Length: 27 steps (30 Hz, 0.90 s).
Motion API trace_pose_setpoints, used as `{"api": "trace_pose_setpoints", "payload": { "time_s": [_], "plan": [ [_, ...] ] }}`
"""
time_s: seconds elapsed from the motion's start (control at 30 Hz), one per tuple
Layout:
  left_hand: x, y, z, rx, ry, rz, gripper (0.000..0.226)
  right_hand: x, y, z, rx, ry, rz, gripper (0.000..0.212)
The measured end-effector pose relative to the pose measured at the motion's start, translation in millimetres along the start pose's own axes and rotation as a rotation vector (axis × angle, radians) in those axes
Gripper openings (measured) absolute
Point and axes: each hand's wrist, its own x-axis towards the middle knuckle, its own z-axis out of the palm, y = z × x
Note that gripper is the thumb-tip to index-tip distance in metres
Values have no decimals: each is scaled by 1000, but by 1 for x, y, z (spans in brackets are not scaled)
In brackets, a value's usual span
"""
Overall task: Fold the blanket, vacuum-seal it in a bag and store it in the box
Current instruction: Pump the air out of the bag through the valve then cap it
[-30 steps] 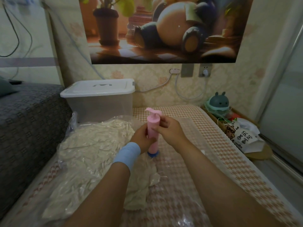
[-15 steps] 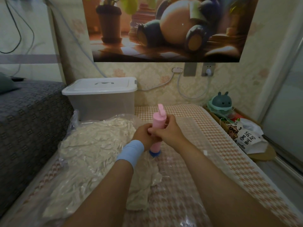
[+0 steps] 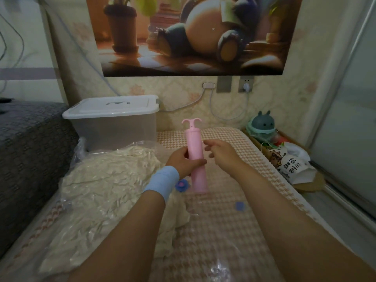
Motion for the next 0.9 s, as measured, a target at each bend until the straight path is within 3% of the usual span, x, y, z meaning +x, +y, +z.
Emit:
{"api": "trace_pose_setpoints", "payload": {
  "time_s": [0.1,0.2,0.37,0.6,0.7,0.77,0.9],
  "plan": [
    [-1,10,26,13,-43,-73,51,-7,34,-51,-419,9,1,36],
    [0,18,58,26,-103,-133,64,-19,75,-82,-629,-84,86,38],
    [6,10,100,72,-146,-218,82,-34,115,-86,-704,-257,90,31],
    [10,2,126,263,-151,-197,69,-33,130,-98,-667,-201,56,5],
    [12,2,133,482,-271,-196,70,-34,130,-106,-509,-78,89,21],
    [13,2,135,614,-325,-219,72,-36,130,-115,-470,-6,154,18],
    [10,8,131,652,-228,-194,66,-48,127,-125,-578,-107,322,14]
  ]
}}
